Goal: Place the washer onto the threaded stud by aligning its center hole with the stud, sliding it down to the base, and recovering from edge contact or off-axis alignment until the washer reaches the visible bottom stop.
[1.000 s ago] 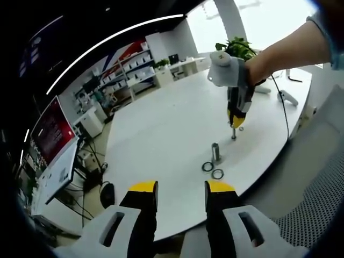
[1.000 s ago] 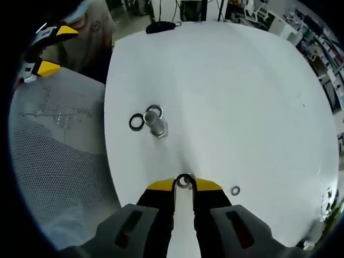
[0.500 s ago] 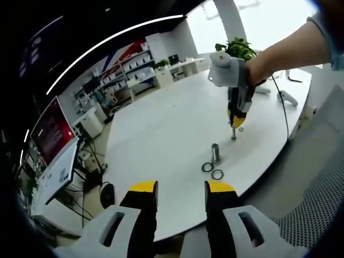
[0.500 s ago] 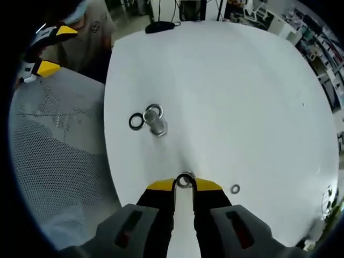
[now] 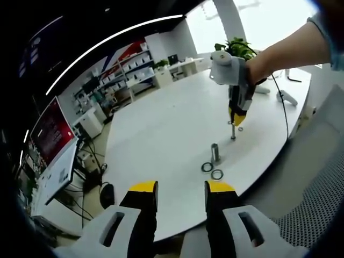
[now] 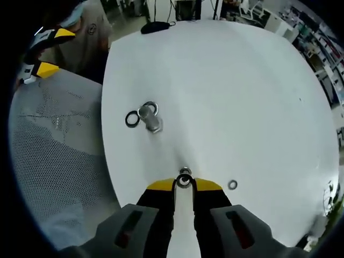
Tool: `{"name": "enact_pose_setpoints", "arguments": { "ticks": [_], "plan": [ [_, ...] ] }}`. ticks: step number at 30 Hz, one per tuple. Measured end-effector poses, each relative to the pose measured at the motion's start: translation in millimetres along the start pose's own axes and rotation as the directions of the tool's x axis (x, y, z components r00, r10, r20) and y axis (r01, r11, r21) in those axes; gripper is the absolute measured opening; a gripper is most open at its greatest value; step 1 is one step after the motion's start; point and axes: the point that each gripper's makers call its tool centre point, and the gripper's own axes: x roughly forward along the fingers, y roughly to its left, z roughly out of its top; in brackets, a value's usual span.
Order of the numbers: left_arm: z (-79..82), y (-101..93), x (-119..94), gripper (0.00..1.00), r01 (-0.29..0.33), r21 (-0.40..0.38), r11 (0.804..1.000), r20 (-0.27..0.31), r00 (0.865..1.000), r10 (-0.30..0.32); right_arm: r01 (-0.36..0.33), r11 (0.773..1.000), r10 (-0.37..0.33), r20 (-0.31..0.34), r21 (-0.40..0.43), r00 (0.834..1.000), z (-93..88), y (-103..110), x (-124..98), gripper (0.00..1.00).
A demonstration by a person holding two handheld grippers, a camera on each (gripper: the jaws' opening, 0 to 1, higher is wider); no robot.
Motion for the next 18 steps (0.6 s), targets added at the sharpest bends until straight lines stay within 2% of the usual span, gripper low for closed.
{"name": "enact_pose_setpoints", "arguments": {
  "ticks": [18],
  "plan": [
    [-0.5, 0.4, 0.2, 0.32, -0.002, -0.002, 1.0, -0.002, 1.0, 0.002, -0.012, 1.0, 0.012, 0.0, -0.016, 1.0, 5.9, 3.7, 2.7, 0.13]
  ]
}}
